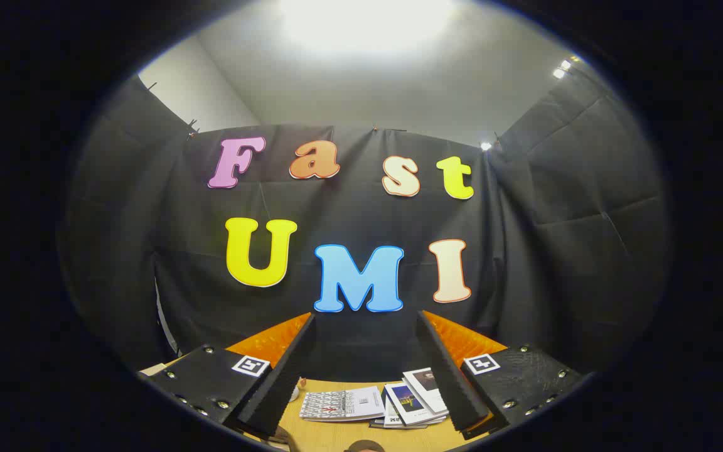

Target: Open the storage box then place both shoes into the box .Put the left shoe in first, then the right shoe, with the right side of both shoes facing outward in a uniform manner.

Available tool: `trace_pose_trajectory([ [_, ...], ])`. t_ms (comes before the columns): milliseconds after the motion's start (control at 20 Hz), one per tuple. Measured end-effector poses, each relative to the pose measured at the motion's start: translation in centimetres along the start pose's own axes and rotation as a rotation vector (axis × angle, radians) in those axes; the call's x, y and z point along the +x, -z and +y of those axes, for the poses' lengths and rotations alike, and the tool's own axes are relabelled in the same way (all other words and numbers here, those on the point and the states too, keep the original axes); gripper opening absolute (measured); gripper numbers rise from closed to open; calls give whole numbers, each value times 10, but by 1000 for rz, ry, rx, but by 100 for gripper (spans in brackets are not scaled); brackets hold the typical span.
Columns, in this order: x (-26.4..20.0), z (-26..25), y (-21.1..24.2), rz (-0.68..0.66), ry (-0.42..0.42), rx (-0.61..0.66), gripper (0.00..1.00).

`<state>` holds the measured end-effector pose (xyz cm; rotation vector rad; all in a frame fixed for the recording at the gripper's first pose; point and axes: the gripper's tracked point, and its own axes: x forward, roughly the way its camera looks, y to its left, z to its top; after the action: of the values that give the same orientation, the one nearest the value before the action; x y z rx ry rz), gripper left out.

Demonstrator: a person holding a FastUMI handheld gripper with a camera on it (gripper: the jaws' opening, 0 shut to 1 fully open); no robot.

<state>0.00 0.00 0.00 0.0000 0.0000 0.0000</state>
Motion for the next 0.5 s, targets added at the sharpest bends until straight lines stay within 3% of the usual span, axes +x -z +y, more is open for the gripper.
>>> trace_pose_trajectory([
  [500,13,-13,8,20,-15,34,97],
])
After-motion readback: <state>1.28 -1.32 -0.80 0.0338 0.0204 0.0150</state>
